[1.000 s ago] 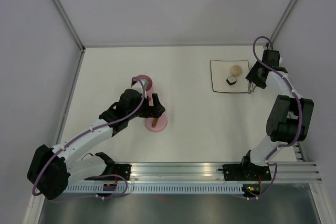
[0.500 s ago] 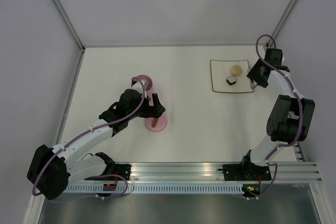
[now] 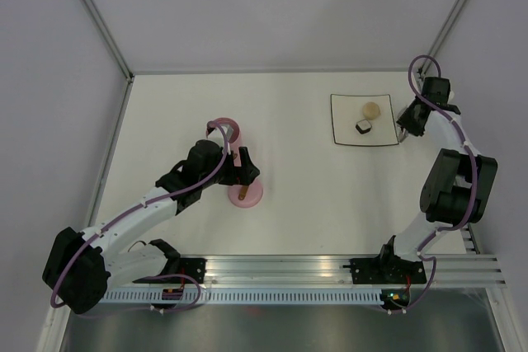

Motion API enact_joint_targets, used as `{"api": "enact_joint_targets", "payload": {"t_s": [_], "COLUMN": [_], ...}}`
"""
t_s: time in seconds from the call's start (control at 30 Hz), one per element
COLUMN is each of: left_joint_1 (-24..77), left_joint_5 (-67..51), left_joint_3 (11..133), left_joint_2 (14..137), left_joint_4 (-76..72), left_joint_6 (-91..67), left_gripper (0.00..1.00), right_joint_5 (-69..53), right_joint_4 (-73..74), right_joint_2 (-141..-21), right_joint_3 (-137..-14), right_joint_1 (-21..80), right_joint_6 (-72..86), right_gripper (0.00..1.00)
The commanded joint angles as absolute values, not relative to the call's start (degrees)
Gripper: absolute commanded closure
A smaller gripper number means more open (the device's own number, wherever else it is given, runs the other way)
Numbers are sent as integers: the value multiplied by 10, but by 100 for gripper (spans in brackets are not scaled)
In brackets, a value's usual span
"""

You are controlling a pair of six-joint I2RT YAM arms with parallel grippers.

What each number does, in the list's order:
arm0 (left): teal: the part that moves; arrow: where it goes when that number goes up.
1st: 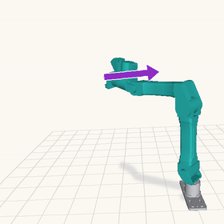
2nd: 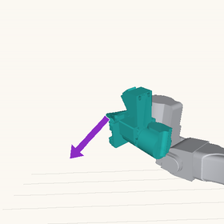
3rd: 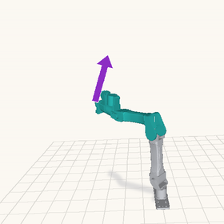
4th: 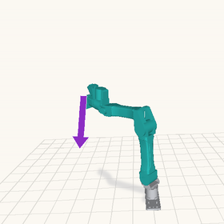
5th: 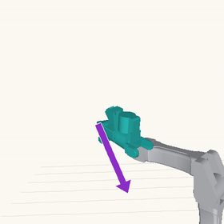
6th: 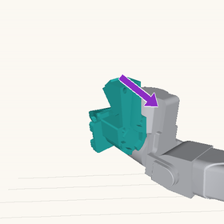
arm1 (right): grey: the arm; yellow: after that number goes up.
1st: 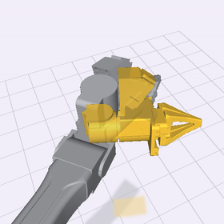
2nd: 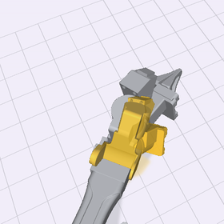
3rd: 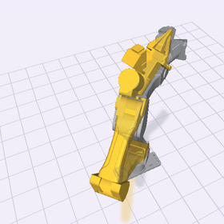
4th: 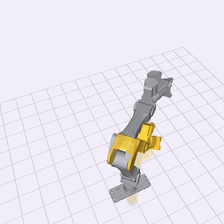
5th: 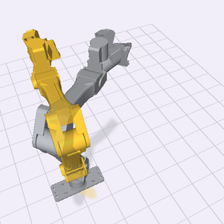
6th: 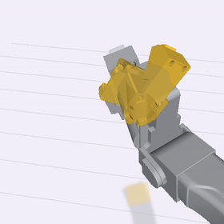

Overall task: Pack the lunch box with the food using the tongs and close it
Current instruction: Pick up the food using the clamp, then place the food into the lunch box

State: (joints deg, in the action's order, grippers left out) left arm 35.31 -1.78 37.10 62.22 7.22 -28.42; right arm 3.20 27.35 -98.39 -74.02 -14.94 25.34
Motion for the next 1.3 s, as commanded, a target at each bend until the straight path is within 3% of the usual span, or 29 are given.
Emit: {"api": "enact_joint_targets", "payload": {"t_s": [0.0, 0.1, 0.13, 0.23, 0.63, 0.93, 1.13, 1.27], "left_joint_1": [348, 346, 347, 345, 321, 217, 136, 117], "left_joint_5": [-15, -18, -22, -41, -52, 31, 57, 88], "left_joint_3": [377, 382, 386, 418, 574, 577, 567, 562], "left_joint_2": [621, 621, 622, 621, 554, 489, 432, 396], "left_joint_4": [63, 67, 70, 106, 195, 272, 325, 353], "left_joint_6": [-265, -265, -265, -265, -237, -264, -267, -267], "left_gripper": [0, 0, 0, 0, 0, 0, 0, 0], "right_joint_5": [25, 14, 13, 10, -32, -64, -37, -75], "right_joint_4": [255, 266, 270, 288, 356, 376, 356, 310], "right_joint_2": [-986, -981, -975, -955, -838, -811, -844, -863], "right_joint_3": [-745, -761, -765, -783, -857, -902, -925, -921], "right_joint_1": [-154, -154, -154, -154, -92, 135, 365, 439], "right_joint_6": [258, 253, 252, 249, 229, 260, 279, 304], "right_gripper": [67, 82, 91, 99, 100, 99, 100, 100]}}
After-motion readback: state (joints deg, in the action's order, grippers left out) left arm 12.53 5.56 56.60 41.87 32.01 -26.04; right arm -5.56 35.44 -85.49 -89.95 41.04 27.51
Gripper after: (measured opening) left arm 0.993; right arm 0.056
